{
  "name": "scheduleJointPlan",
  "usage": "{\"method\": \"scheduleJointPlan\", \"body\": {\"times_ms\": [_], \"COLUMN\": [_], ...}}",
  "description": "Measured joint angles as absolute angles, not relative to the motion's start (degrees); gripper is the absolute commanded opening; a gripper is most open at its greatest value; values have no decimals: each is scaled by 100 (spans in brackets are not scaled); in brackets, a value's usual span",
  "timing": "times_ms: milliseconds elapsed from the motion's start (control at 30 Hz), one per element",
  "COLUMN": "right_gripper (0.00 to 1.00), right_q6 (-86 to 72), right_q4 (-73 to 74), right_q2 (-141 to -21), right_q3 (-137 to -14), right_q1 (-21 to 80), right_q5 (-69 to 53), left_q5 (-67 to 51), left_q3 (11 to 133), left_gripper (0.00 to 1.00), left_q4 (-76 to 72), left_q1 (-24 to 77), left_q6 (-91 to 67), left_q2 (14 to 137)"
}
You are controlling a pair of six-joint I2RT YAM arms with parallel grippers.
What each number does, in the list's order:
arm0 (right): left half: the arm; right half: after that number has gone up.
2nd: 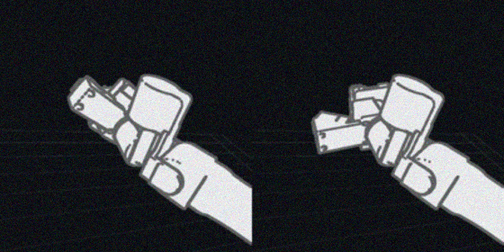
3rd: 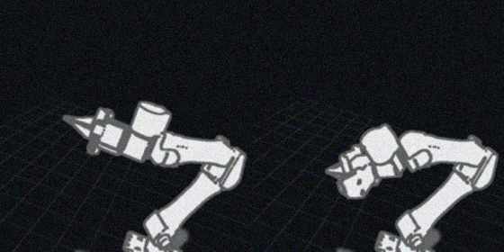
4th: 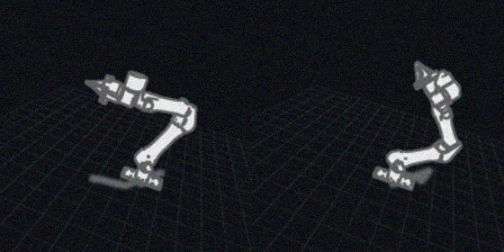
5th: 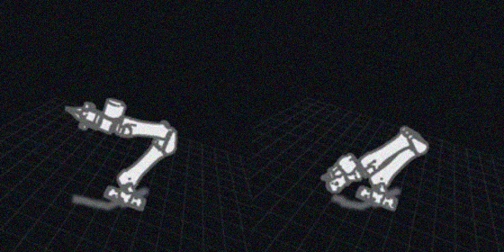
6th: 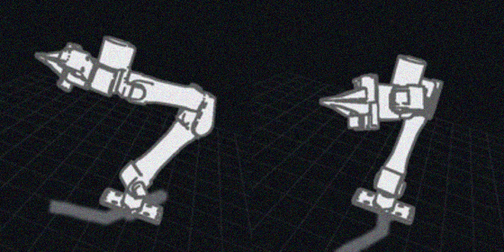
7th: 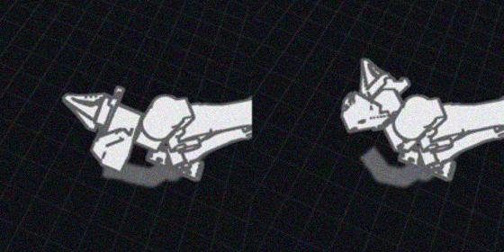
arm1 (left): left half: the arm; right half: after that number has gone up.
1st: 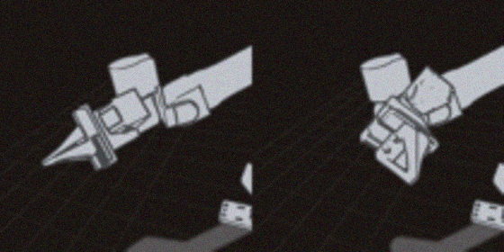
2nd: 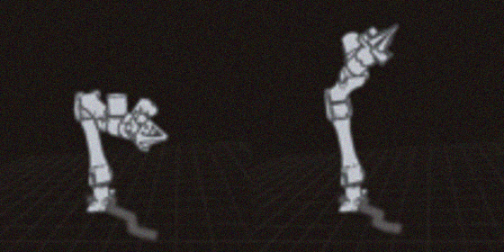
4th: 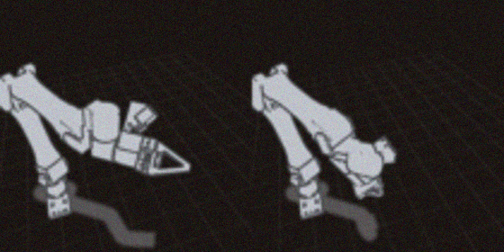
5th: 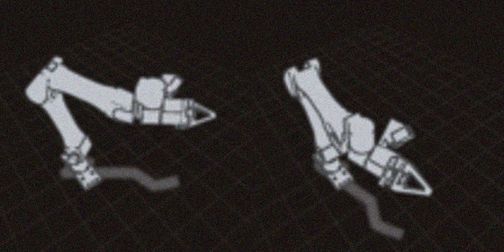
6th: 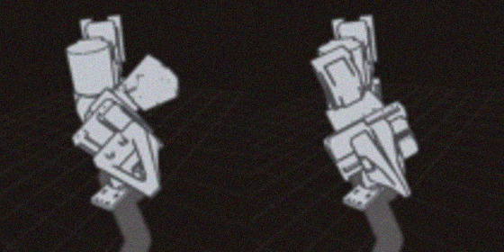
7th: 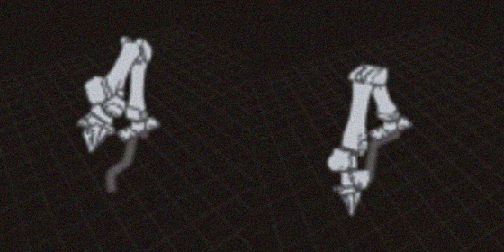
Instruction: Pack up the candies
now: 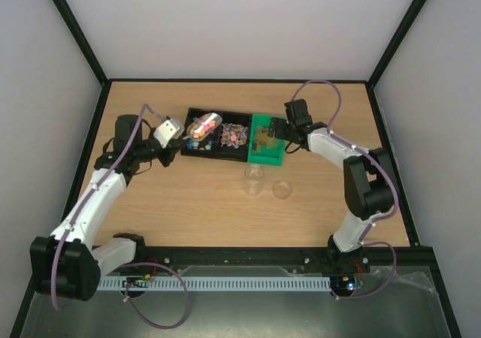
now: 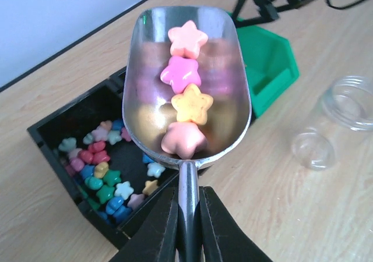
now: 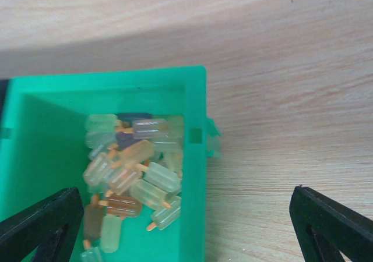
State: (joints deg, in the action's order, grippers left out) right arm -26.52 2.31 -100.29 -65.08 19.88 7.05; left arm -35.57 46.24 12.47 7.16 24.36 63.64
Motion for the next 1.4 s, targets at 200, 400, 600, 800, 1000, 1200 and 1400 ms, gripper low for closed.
{"method": "scheduleJointPlan", "body": {"times_ms": [200,400,600,800,1000,1200,1400], "right_gripper": [99,99,99,99,99,99,98], "right_q6": [-2458,-2021,-1400,-886,-399,12,259], "right_q4": [222,228,248,290,521,740,972], "right_q2": [-9480,-9004,-8132,-7612,-7575,-7717,-7926], "right_q3": [-6514,-6484,-6073,-5548,-5293,-5293,-5293], "right_q1": [1951,1879,1793,1780,1780,1778,1778], "right_q5": [530,113,-902,-2021,-2998,-3695,-4150], "left_q5": [-3865,-3894,-3894,-3802,-3573,-3319,-3083], "left_q3": [5251,5662,5745,5843,6014,6180,6401], "left_gripper": [2,2,2,2,2,2,2], "left_q4": [2349,3135,3780,4180,4348,4442,4504], "left_q1": [1162,1815,2075,2303,2502,2694,2858], "left_q6": [3072,3599,4018,4237,4270,4285,4287], "left_q2": [6265,6265,6302,6521,6834,7035,7293]}}
